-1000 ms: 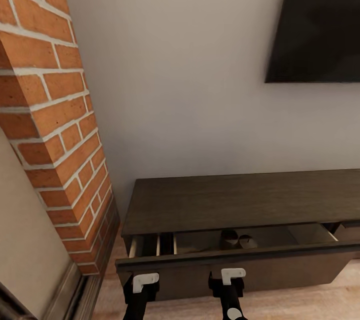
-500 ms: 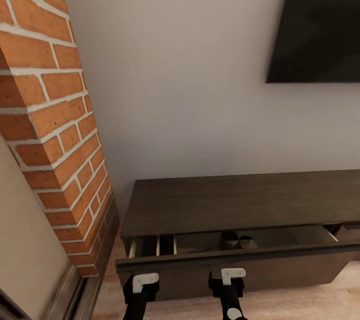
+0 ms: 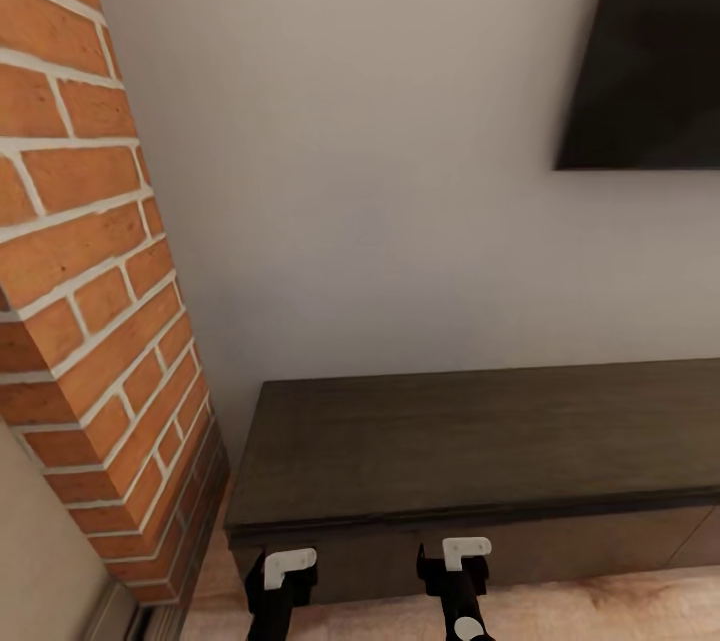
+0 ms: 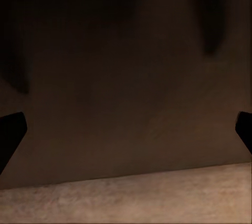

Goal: Place each of the two pumpkins and all three candles from the living room inside a cabinet in the living room (use any cabinet), then make sure every cabinet is closed, and position the cauldron so it is next to a table in the living room.

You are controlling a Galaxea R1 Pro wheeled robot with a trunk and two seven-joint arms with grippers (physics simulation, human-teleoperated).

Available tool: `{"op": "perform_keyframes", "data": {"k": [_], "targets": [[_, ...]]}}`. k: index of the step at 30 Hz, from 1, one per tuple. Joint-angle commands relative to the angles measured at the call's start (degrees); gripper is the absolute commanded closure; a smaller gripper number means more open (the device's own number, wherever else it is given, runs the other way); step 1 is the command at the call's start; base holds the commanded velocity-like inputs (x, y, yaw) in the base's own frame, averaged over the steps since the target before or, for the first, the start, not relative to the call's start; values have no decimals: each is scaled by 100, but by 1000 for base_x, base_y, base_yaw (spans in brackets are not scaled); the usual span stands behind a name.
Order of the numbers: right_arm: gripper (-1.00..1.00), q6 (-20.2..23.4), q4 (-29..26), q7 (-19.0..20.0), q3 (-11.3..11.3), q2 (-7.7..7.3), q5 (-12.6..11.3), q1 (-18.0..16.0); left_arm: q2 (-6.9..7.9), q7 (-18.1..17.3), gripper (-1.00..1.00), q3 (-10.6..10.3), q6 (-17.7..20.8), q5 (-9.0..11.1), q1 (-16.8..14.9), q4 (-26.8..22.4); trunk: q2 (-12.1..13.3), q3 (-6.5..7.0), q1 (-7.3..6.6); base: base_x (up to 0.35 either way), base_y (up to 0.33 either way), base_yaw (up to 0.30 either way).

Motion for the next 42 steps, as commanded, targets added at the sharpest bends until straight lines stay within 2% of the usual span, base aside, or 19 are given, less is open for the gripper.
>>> {"op": "perform_keyframes", "data": {"k": [1, 13, 31, 42], "targets": [[-100, -16, 6, -19, -43, 3, 59, -4, 2, 53, -100, -107, 5, -50, -31, -8, -2, -4, 2, 288, 0, 0], [-100, -17, 6, -17, -43, 3, 59, -4, 2, 53, -100, -107, 8, -50, -31, -8, -2, -4, 2, 26, 0, 0], [-100, -15, 6, -9, -43, 3, 49, -4, -1, 53, -100, -107, 18, -50, -31, -9, -2, -4, 2, -305, 0, 0], [-100, 14, 20, 289, -52, 3, -5, -4, -7, 53, -100, -110, 30, -50, -31, -6, -2, -4, 2, -325, -45, 0]]}}
